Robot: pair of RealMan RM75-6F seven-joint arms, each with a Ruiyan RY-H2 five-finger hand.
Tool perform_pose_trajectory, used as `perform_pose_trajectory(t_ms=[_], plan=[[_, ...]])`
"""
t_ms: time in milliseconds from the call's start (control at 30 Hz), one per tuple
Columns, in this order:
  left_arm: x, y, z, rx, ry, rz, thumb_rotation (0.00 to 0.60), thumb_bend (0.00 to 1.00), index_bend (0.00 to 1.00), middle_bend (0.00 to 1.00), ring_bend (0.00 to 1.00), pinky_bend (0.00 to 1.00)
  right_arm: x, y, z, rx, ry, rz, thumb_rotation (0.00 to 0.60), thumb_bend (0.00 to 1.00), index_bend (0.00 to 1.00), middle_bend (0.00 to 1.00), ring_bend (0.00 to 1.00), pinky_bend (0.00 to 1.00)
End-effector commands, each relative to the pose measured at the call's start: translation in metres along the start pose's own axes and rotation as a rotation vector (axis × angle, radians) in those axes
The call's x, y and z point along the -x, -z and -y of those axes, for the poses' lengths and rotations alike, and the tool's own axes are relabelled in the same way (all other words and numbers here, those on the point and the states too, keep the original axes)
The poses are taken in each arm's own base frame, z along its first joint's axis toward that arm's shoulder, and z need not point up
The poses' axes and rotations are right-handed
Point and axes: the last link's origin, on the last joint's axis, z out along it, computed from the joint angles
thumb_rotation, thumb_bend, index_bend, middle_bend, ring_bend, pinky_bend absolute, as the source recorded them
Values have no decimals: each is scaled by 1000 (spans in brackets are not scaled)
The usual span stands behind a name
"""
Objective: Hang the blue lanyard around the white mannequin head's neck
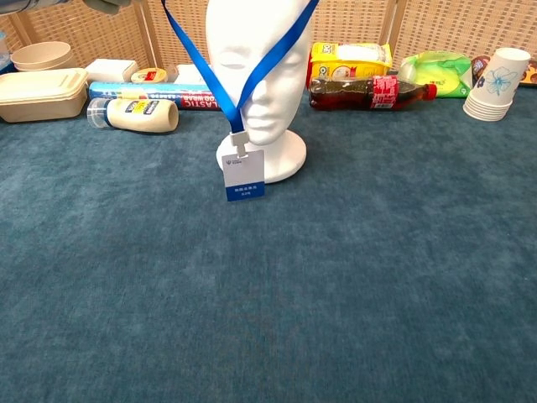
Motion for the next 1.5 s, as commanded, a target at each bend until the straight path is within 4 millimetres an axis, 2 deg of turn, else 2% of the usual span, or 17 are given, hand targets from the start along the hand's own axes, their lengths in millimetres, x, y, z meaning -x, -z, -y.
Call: perform_pose_trajectory(t_ms=[33,433,533,600,633,700,767,800,867,967,1067,1167,1500], plan=[[1,0,0,0,-2,-2,557,453,647,1000,1000,1000,4,-2,1,5,21,7,600,485,636,1000,1000,1000],[7,1,-3,6,-23,-8,553,445,647,1000,1000,1000,9,-8,-1,31,72,6,600,479,636,1000,1000,1000],[7,1,-3,8,-37,-13,554,409,647,1000,1000,1000,10,-9,-2,37,95,7,600,473,627,991,1000,1000],[7,3,-3,13,-55,-15,547,363,647,998,999,1000,11,-10,-3,36,122,10,600,468,585,938,998,1000],[7,3,-3,16,-64,-15,543,336,636,971,973,1000,11,-10,-3,36,129,12,600,465,542,884,978,1000],[7,5,-4,26,-90,-17,520,298,579,851,843,972,12,-10,-4,37,152,16,600,453,464,787,902,985],[8,7,-4,30,-108,-13,491,264,456,631,586,803,13,-10,-5,41,159,24,574,439,382,654,752,878],[9,8,-4,33,-119,-7,485,254,413,560,503,720,14,-10,-5,43,164,34,550,435,357,610,705,829],[11,11,-6,48,-153,29,471,228,297,386,293,475,15,-10,-5,40,178,57,459,419,301,505,590,702],[9,13,-9,58,-160,38,461,194,213,239,118,280,14,-10,-6,40,174,71,404,401,265,429,502,616],[9,14,-11,63,-151,44,451,178,182,188,62,228,13,-9,-7,36,169,79,387,396,240,366,413,542],[8,16,-11,69,-153,46,439,175,179,179,51,211,10,-7,-9,31,151,78,384,383,219,312,353,480],[-14,29,-1,93,-165,40,426,175,179,180,50,205,-9,8,-23,-6,46,24,375,354,204,275,300,394]])
